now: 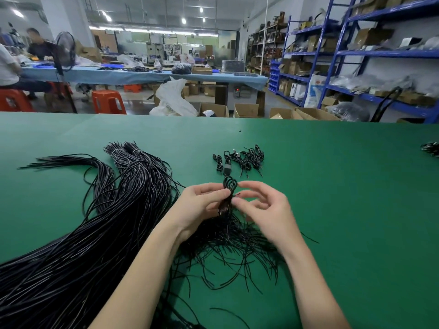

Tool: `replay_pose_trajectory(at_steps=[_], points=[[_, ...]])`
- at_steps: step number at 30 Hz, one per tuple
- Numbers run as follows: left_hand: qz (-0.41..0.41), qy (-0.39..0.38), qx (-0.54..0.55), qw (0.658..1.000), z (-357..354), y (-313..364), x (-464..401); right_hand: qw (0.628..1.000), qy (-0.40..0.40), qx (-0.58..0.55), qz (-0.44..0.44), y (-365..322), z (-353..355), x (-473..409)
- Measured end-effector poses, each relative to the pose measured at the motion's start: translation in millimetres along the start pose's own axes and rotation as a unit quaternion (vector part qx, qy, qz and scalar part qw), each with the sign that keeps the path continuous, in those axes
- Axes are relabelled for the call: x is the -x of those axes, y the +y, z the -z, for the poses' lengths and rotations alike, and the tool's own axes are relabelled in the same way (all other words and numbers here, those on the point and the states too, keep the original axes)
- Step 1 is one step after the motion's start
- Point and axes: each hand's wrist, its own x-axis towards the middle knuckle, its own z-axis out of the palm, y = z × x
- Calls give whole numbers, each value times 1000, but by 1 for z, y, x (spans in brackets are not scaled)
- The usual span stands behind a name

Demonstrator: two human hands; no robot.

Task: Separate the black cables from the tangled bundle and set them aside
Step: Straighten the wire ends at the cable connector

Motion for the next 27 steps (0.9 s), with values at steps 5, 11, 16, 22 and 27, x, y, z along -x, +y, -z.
replay_pose_trajectory(at_steps=[5,11,16,22,27], points=[[115,-26,74,990,0,-1,1,979,0,141,145,5,5,4],[62,-49,55,995,0,-6,-1,990,43,90,99,6,6,3],[-142,6,-91,986,-7,-8,-2,887,-4,-381,-262,3,-15,2],[-9,48,60,997,-5,-4,-3,993,72,-76,-49,5,-21,-1],[83,29,113,990,-1,-1,-4,948,96,203,224,17,-13,2]])
